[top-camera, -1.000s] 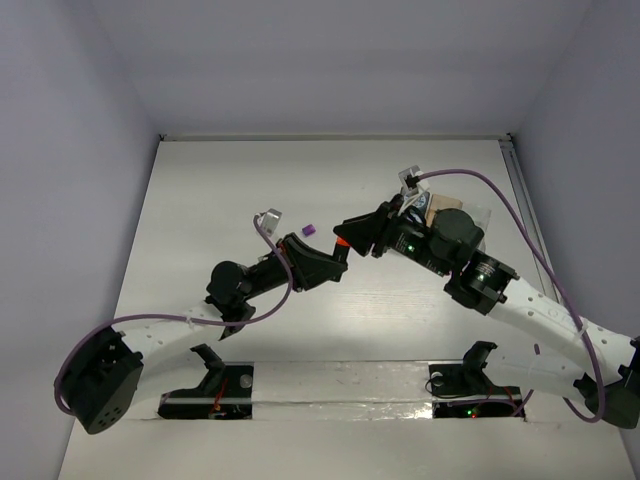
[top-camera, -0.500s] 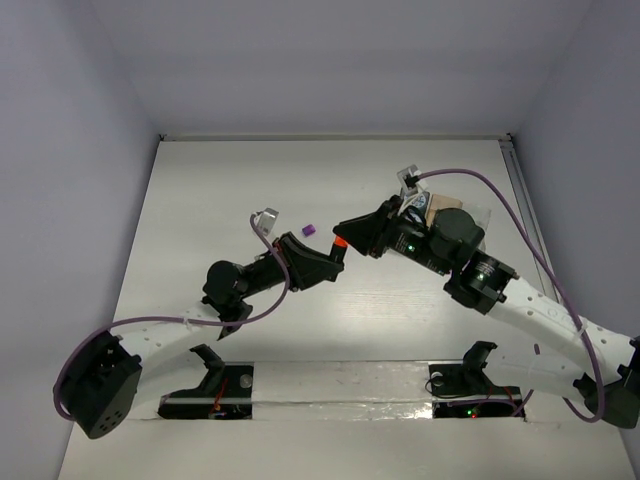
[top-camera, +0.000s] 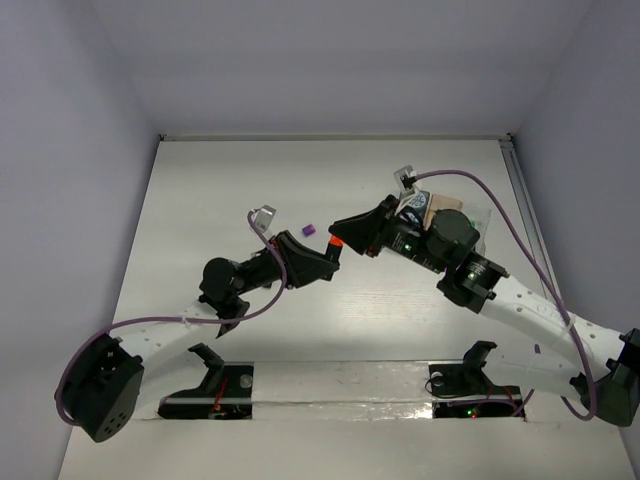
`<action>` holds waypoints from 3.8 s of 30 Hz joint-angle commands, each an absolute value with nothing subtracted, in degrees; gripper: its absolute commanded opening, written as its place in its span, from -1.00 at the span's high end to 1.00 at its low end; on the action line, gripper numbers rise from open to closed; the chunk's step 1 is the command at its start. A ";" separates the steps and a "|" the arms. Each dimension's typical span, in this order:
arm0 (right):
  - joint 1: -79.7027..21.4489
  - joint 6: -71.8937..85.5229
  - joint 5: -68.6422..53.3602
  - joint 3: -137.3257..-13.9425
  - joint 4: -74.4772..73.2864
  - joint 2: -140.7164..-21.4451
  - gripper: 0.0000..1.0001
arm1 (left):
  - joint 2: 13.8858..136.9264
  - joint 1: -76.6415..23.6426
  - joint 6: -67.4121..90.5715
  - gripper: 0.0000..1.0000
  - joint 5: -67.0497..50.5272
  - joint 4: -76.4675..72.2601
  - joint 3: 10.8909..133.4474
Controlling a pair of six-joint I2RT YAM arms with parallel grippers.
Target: Sort the stationery into containers
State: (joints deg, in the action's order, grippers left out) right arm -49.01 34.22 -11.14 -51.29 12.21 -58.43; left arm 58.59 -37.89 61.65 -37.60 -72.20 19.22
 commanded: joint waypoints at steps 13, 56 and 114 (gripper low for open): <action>-52.81 36.39 -18.64 -44.74 19.07 -59.50 1.00 | 56.25 -31.99 62.75 1.00 -36.47 -91.84 26.72; -66.53 36.74 -11.52 -40.87 22.24 -66.09 1.00 | 56.78 -23.64 65.13 1.00 -35.68 -95.45 32.52; -66.01 28.30 19.25 -48.69 6.68 -53.96 -0.58 | 62.92 -34.45 69.16 1.00 -38.14 -104.41 17.67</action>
